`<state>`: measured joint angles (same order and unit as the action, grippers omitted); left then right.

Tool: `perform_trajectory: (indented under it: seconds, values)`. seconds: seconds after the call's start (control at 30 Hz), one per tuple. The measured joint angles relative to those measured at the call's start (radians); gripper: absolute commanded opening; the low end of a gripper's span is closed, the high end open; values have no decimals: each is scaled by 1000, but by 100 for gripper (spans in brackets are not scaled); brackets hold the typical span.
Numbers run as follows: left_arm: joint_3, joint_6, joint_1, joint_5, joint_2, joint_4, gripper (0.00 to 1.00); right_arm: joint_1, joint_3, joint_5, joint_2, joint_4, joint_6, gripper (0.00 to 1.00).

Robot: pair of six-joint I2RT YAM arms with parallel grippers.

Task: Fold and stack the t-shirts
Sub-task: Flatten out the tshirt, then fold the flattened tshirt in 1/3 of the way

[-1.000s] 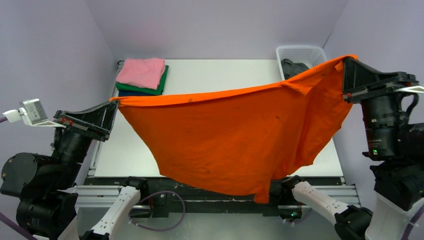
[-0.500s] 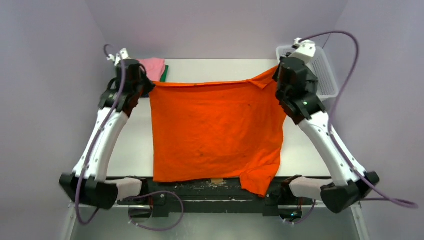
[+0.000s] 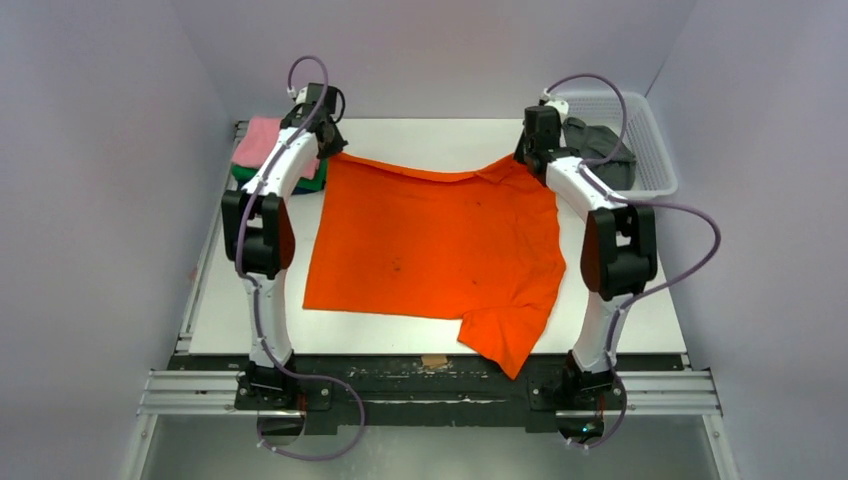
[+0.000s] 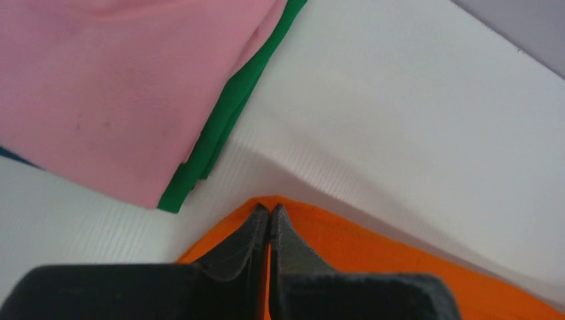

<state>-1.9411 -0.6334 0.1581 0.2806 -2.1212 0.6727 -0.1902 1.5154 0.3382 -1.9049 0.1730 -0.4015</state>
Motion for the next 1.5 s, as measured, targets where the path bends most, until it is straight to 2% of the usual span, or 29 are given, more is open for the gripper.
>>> perform_trajectory:
  seconds: [0.17,0.4,0.73,1.07,1.13,1.17,1.2,1.27,1.33,1.4,1.47,1.5]
  values:
    - [-152,8,-25,-48,-145,9,0,8,125,-63,-155,-9,-3,0]
    - [-169,9,-62,-102,-180,23,0,22,225,-105,-200,102,-6,0]
    - [93,18,-66,-118,-14,17,0,28,262,-135,-97,512,-14,0]
    - [271,27,-66,-121,169,46,0,28,133,-112,69,746,-73,0]
    - [316,30,-66,-121,196,49,0,27,73,-101,81,761,-87,8]
    - [334,34,-66,-122,205,51,0,27,36,-97,87,764,-94,20]
    - [357,36,-66,-122,215,51,7,27,-5,-94,92,768,-104,33]
    - [405,43,-66,-122,233,60,31,27,-90,-91,99,778,-122,65]
    - [446,53,-66,-121,251,69,48,24,-164,-85,113,792,-137,88]
    - [487,52,-66,-120,282,80,64,22,-204,-80,135,806,-141,91]
    - [517,51,-66,-121,322,85,88,19,-209,-76,169,809,-141,91]
    - [529,50,-66,-122,349,87,98,18,-205,-75,192,801,-141,91]
